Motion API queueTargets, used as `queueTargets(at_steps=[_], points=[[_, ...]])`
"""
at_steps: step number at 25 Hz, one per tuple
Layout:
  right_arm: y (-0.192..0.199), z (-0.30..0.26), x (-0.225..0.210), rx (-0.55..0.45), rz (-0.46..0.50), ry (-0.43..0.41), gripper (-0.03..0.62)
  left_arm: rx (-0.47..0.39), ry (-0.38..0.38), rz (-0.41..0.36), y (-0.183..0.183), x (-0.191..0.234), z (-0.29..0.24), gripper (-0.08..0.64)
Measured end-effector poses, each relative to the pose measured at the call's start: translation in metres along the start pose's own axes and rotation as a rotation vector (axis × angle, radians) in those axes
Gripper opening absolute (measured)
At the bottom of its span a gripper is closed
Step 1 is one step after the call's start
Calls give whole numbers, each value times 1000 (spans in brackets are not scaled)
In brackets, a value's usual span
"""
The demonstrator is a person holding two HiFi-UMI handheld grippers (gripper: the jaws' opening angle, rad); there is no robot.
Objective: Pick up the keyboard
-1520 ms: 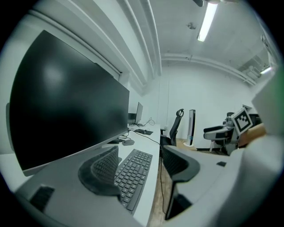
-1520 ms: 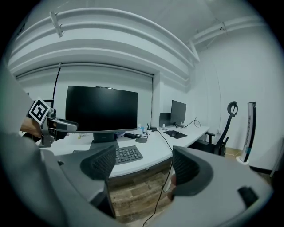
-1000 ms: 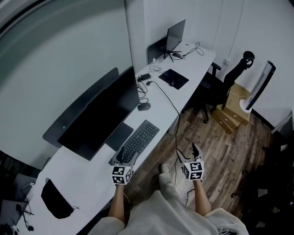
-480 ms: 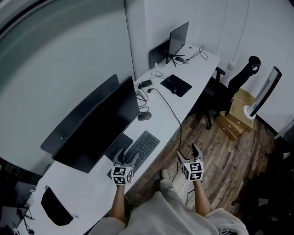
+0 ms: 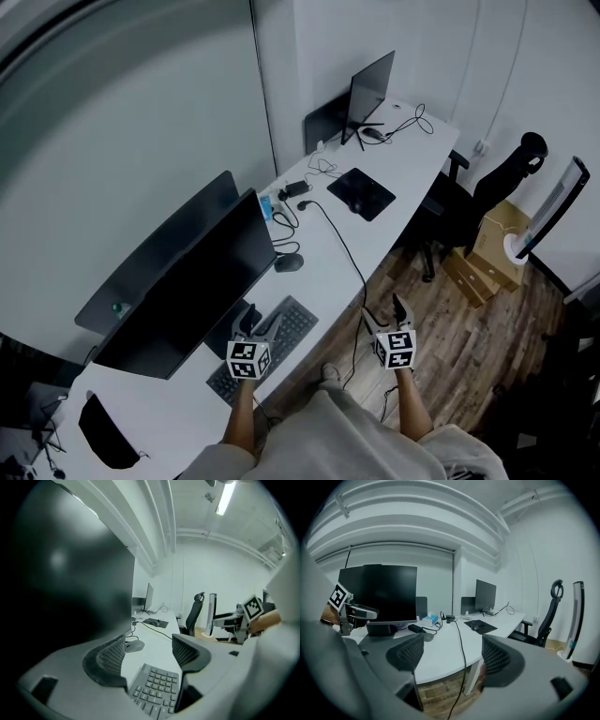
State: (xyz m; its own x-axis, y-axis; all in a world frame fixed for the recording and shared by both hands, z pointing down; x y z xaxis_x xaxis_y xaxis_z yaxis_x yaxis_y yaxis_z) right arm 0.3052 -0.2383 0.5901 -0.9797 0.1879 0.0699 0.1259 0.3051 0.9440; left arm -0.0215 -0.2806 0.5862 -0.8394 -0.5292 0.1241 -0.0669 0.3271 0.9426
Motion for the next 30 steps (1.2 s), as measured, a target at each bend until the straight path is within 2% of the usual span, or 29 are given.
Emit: queueTargets(at_steps=[11, 17, 23, 30], points=[[-24, -85, -46, 16, 23, -100, 368, 11, -74, 23, -25, 12, -68, 301], [-28, -124, -47, 28, 36, -178, 368, 33, -133, 25, -22, 19, -75, 299], [-31, -155, -14, 34, 61, -288, 368, 47, -246, 69, -7, 42, -40, 300], [-35, -177, 57, 45, 116, -446, 368, 43, -403, 135, 19, 68, 29, 301]])
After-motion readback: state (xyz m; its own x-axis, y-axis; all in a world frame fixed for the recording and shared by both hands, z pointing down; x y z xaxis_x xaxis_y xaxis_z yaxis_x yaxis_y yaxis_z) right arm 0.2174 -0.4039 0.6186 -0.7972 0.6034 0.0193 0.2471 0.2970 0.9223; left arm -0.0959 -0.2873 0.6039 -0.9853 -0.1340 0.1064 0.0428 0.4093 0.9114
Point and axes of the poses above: the fingertips, and each gripper's own axes: z backward along the fingers, x to its left, y out of its underside, the point moved 5 cm from there along z, backward along the fingers, and after that the axes turned 2 degrees about z, right-handed, at the moved point
